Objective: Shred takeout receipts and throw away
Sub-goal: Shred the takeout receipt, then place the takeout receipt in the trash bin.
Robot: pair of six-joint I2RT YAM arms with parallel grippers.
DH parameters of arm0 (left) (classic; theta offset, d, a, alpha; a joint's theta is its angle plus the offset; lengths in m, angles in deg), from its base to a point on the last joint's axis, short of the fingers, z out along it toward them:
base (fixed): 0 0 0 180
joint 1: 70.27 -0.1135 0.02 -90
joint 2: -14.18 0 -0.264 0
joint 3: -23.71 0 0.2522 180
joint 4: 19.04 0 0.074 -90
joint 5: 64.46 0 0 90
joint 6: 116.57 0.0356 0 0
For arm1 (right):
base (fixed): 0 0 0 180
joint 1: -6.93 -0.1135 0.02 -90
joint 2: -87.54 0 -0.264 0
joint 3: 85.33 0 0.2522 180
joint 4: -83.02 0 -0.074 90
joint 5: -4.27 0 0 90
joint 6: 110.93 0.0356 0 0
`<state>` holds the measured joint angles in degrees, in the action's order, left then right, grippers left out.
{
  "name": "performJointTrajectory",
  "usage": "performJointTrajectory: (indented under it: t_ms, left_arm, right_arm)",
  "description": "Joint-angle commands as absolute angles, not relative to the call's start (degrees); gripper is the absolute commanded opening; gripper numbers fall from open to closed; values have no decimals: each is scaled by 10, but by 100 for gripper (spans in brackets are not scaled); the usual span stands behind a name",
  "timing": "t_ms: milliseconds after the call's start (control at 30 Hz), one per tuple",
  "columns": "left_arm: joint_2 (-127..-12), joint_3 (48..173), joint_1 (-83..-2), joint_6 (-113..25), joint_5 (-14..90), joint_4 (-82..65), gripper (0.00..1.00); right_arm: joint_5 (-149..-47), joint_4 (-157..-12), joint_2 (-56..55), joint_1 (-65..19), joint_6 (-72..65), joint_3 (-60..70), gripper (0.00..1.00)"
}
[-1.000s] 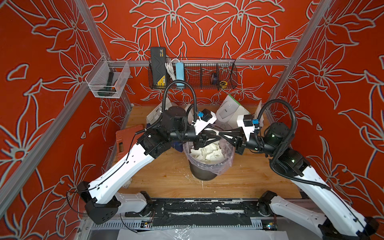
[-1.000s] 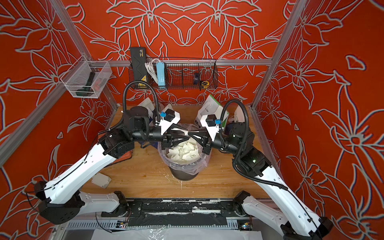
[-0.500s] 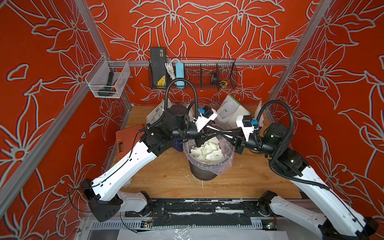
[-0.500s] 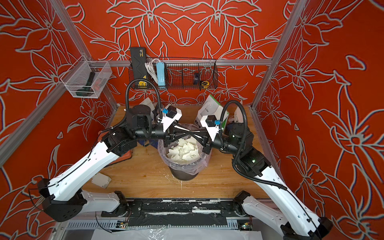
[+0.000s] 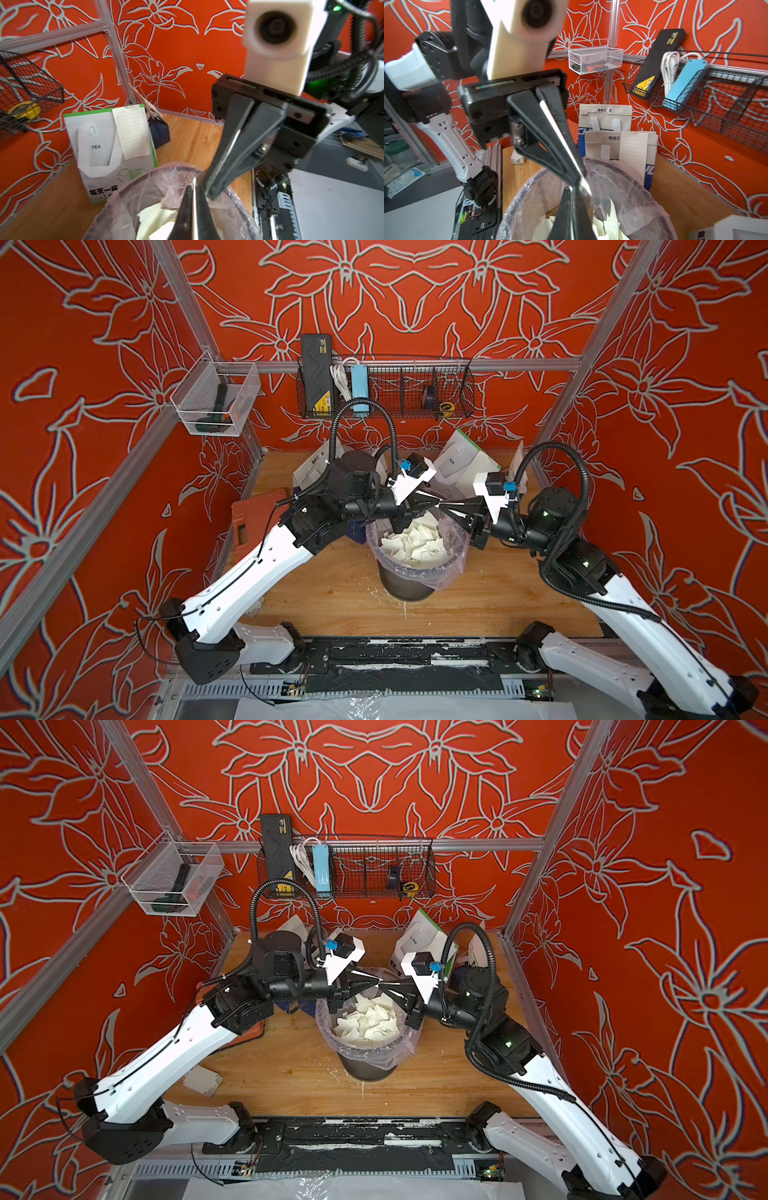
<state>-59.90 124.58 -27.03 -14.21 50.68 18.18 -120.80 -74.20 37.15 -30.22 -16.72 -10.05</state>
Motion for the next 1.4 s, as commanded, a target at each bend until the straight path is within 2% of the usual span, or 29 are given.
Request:
performJointTrajectory:
  t_ms: [0, 167, 267, 467, 567, 767, 933, 1033, 1133, 1167, 1233, 1267, 1367]
  left_arm:
    - [-585, 1248, -277, -82, 398, 162, 0]
    - [-603, 1261, -253, -40, 374, 174, 0]
    - [-617, 1271, -233, -13, 272, 183, 0]
    - [-644, 1280, -228, 11, 148, 192, 0]
    - [-657, 1283, -228, 15, 83, 195, 0]
    - [-658, 1288, -238, 9, 34, 191, 0]
    - [-638, 1289, -245, -4, 102, 199, 0]
    - [-623, 1293, -247, -41, 188, 222, 0]
    - [-601, 1276, -247, -83, 297, 226, 0]
    - [-591, 1265, -247, -96, 323, 223, 0]
    - [-577, 1247, -248, -116, 364, 217, 0]
    - [-571, 1239, -248, -124, 385, 216, 0]
    - [-559, 1214, -248, -142, 429, 205, 0]
  right_arm:
    - [-1282, -748, 377, -303, -140, -110, 0]
    - [-1317, -827, 377, -303, -72, -117, 0]
    - [-1328, -845, 375, -303, -55, -105, 0]
    - [-1361, -880, 375, -303, -3, -98, 0]
    - [-1359, -879, 390, -303, 8, -100, 0]
    - [-1347, -826, 413, -303, -8, -101, 0]
    - [-1251, -693, 419, -303, -92, -82, 0]
    - [-1179, -586, 389, -303, -167, -52, 0]
    - [-1177, -613, 369, -303, -183, -90, 0]
    - [-1189, -625, 360, -303, -183, -98, 8]
    - [-1214, -640, 347, -303, -183, -105, 44]
    - [-1219, -649, 341, -303, -182, -107, 53]
    - [-1225, -676, 327, -303, -182, -109, 64]
